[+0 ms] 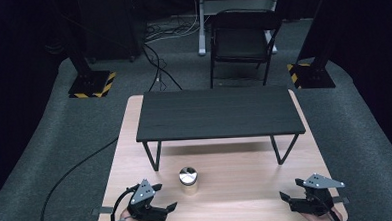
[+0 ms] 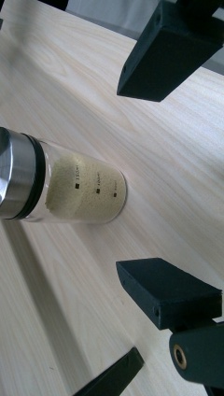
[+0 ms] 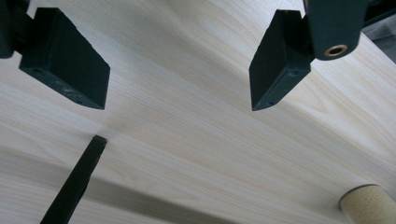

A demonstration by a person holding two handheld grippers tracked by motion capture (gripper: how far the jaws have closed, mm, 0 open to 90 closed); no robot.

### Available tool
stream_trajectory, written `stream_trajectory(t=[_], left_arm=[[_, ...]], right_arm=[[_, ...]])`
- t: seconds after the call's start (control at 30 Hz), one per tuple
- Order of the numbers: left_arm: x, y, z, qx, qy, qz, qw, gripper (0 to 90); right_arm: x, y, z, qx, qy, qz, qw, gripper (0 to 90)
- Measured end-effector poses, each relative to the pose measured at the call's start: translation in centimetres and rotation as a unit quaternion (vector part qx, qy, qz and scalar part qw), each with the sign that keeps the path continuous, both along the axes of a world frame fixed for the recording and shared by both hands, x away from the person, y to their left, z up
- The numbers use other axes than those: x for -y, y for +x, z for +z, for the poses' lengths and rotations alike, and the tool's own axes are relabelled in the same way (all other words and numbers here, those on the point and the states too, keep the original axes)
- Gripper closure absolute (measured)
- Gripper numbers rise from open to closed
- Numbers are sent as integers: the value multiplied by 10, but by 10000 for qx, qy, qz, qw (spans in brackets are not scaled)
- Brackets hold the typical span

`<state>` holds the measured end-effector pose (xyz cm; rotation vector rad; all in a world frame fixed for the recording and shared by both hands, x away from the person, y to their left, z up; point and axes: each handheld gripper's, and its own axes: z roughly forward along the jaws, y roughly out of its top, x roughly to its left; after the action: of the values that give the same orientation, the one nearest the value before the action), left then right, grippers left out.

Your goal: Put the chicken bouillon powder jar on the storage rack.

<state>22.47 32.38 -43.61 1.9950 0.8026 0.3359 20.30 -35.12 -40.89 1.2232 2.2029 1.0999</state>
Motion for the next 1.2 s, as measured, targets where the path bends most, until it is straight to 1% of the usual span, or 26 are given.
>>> stream_trajectory(t=[0.17, 0.4, 0.47, 0.57, 0.6, 0.63, 0.67, 0.7, 0.87, 0.9, 0.93, 1.0, 1.17, 1.2], left_arm=[[1, -2, -1, 47, -48, 17, 10000, 127], [6, -3, 0, 134, -51, -15, 9999, 128], [13, -1, 2, 157, -53, 5, 9999, 126], [24, 7, 5, 150, 58, -45, 9999, 124], [24, 7, 5, 150, 58, -45, 9999, 123], [30, 13, 6, 156, 97, -69, 9998, 122], [30, 13, 6, 156, 97, -69, 9998, 122], [33, 16, 7, 126, 116, -84, 9998, 122], [52, 32, 8, 28, 356, -175, 9992, 123], [54, 34, 7, 4, 327, -170, 9993, 122], [56, 37, 6, 30, 336, -184, 9993, 122], [63, 42, 6, 46, 411, -179, 9990, 123], [73, 54, 1, -28, 425, -94, 9990, 126], [75, 56, 1, -43, 461, -86, 9989, 128]], right_arm=[[0, 0, 0, -2, -3, 9, 10000, 192], [0, 0, 0, 10, 18, -4, 10000, 191], [0, 0, 0, 6, 34, -4, 10000, 191], [0, 0, 0, -1, 48, 7, 10000, 191], [0, 0, 0, -1, 48, 7, 10000, 191], [1, 0, 0, 7, 54, 9, 10000, 190], [1, 0, 0, 7, 54, 9, 10000, 190], [1, 0, 0, 6, 63, 6, 10000, 190], [1, 1, -1, -5, 80, 23, 10000, 190], [1, 1, -1, -3, 84, 28, 10000, 191], [1, 1, -1, 3, 84, 26, 10000, 190], [1, 0, -1, 14, 84, 35, 10000, 191], [1, 1, -1, 10, 91, 43, 9999, 191], [1, 1, -1, 9, 90, 45, 9999, 190]])
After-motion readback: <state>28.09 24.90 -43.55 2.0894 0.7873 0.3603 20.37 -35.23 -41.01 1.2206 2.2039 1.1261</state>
